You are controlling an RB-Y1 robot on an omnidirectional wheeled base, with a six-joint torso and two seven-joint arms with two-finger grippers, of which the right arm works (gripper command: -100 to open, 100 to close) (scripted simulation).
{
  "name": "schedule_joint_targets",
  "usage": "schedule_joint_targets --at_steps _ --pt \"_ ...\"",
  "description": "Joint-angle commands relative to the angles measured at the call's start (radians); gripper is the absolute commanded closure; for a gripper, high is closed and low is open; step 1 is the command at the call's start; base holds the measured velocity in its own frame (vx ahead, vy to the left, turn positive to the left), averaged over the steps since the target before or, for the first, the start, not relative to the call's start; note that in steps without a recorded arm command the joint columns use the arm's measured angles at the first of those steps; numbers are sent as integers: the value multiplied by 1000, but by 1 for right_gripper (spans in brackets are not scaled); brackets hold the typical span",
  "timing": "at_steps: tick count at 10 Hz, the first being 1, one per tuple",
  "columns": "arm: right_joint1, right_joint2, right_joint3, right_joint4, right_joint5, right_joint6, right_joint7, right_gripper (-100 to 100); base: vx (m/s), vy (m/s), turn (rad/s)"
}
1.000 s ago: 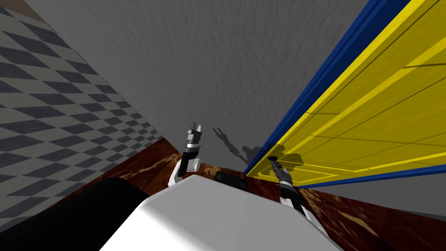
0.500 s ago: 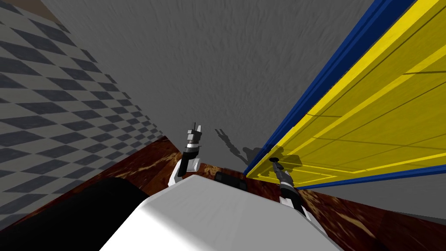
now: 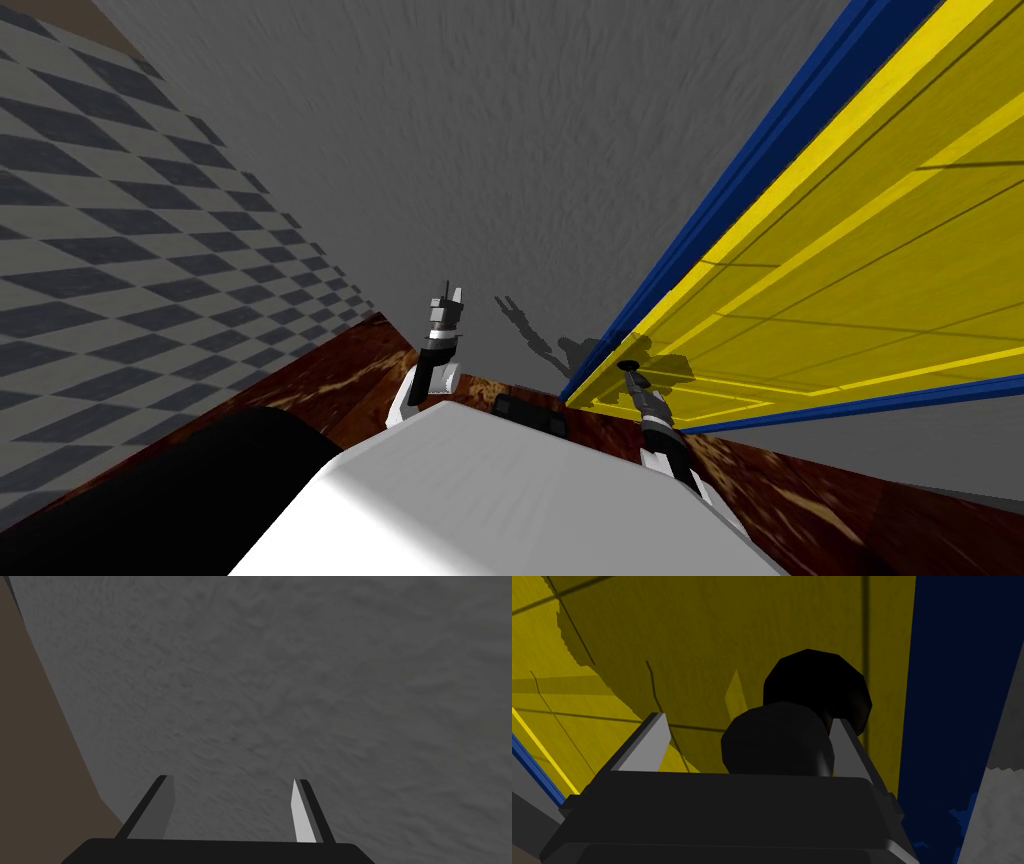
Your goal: Pull the door open
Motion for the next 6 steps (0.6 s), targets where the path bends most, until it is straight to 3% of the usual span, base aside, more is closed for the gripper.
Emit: schedule_joint_targets --at_steps 1,2,6 --pt "-14 -41 -40 50 -17 -20 10 100 17 7 -32" --pt "7 6 6 -21 -11 9 -32 100 -43 0 182" --pt "4 3 18 -19 -38 3 -108 100 -86 -56 151"
